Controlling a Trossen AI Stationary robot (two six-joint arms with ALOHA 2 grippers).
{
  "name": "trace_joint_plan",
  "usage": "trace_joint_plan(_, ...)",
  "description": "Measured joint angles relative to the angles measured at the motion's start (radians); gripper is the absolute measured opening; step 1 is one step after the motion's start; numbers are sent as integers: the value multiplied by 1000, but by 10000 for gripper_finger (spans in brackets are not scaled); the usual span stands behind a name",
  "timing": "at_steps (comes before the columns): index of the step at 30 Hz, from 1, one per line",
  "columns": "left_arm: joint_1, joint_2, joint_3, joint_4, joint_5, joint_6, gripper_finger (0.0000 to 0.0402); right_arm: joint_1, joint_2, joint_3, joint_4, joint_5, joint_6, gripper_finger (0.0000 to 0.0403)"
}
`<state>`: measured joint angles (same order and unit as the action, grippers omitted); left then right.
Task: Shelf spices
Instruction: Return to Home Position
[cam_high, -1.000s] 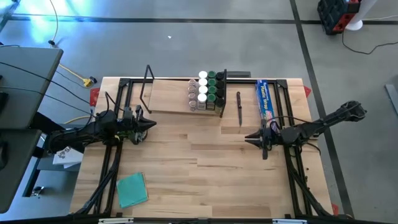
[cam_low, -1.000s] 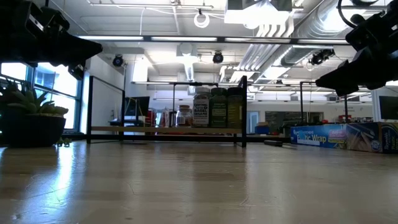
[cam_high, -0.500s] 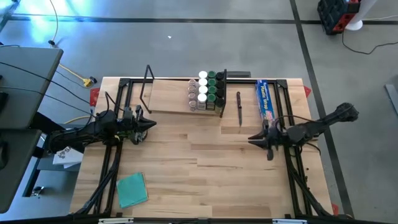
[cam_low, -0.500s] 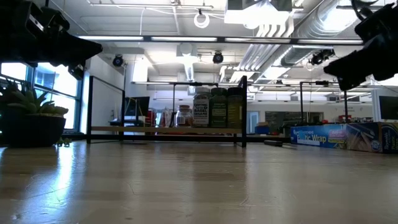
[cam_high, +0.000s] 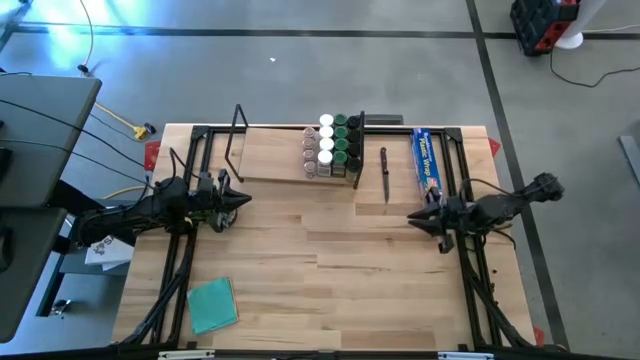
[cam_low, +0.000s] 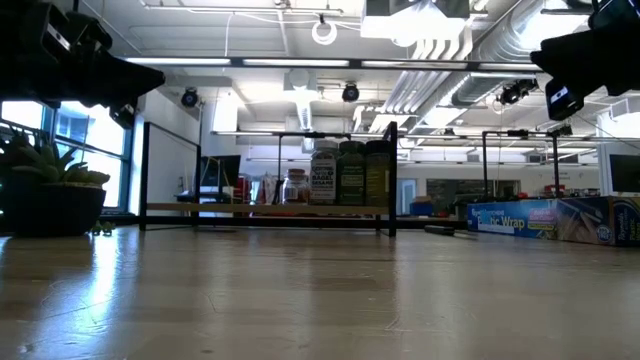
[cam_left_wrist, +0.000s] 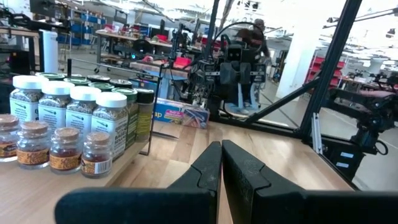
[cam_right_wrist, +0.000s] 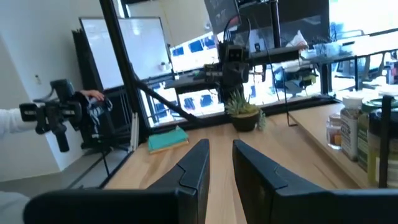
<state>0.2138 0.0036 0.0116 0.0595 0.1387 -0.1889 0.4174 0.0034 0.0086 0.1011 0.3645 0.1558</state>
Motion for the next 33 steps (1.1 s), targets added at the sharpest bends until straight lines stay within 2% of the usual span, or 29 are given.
trace_joint_plan(12, 1, 0, 0, -10, 0, 0, 9, -1, 43, 0, -15, 0, -8, 66)
trace_joint_plan(19, 1, 0, 0, -10, 0, 0, 9, -11, 43, 0, 42, 6, -144, 66)
trace_joint_plan(21, 2, 0, 0, -10, 0, 0, 9, -23, 43, 0, 120, -50, -209, 66)
trace_joint_plan(25, 2, 0, 0, -10, 0, 0, 9, -49, 39, 14, 225, -298, -376, 66)
trace_joint_plan(33, 2, 0, 0, -10, 0, 0, 9, -138, 39, 54, 4, -328, -395, 66)
